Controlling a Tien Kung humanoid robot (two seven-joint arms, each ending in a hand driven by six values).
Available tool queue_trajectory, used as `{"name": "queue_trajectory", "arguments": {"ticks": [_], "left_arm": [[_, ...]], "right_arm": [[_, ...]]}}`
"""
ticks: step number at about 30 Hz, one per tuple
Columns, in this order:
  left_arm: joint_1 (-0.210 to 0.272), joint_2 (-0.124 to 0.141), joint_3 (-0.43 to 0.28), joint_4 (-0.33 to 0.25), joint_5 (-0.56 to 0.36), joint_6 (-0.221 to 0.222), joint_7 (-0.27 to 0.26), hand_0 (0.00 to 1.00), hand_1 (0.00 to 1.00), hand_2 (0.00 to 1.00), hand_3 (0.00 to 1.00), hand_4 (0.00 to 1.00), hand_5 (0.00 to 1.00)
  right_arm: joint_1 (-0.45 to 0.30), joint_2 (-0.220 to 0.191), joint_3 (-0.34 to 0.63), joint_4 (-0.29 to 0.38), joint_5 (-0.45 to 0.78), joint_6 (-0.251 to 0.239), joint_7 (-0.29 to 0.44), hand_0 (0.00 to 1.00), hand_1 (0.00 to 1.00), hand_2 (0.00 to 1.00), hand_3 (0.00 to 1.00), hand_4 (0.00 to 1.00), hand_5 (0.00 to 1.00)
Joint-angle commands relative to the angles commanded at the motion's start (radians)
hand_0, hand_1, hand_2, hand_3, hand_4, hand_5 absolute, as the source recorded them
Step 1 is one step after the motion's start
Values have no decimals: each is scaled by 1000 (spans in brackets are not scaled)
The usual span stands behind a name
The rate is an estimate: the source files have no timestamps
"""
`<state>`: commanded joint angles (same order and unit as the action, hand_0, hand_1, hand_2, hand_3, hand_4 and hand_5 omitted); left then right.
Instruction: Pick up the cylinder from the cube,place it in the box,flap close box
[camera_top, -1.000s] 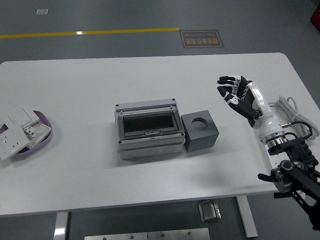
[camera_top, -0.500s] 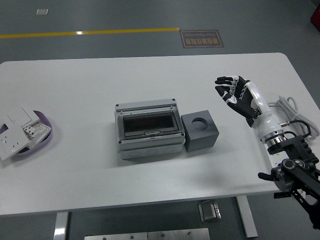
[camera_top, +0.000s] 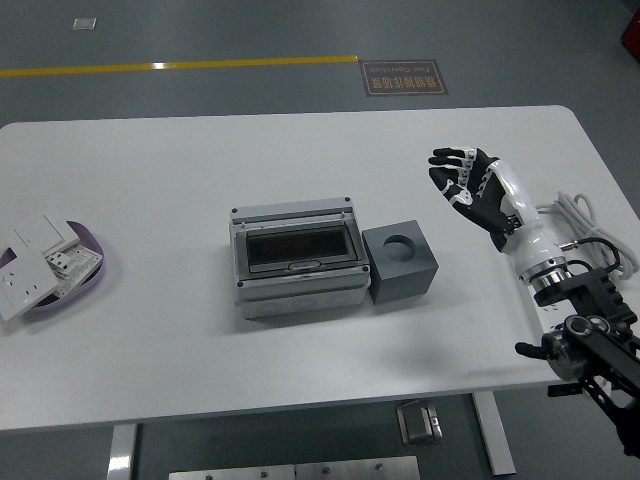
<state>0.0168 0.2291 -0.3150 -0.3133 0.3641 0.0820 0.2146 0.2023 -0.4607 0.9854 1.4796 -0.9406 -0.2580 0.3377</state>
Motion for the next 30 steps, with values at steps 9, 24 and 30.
{"name": "queue_trajectory", "arguments": {"ticks": [9, 24, 30], "left_arm": [[2, -2, 4, 0, -6, 0, -2, 610, 635, 627, 633, 684, 250], [7, -3, 6, 0, -9, 1, -2, 610, 636, 627, 633, 684, 250], [7, -4, 9, 0, -11, 1, -3, 611, 636, 627, 633, 684, 249]], "right_arm": [[0, -1, 2, -3, 9, 2, 2, 768, 699, 716, 685, 817, 369], [-5, 0, 8, -10, 17, 7, 4, 777, 703, 716, 687, 829, 356], [-8, 0, 10, -16, 33, 11, 9, 775, 703, 716, 682, 829, 354]]}}
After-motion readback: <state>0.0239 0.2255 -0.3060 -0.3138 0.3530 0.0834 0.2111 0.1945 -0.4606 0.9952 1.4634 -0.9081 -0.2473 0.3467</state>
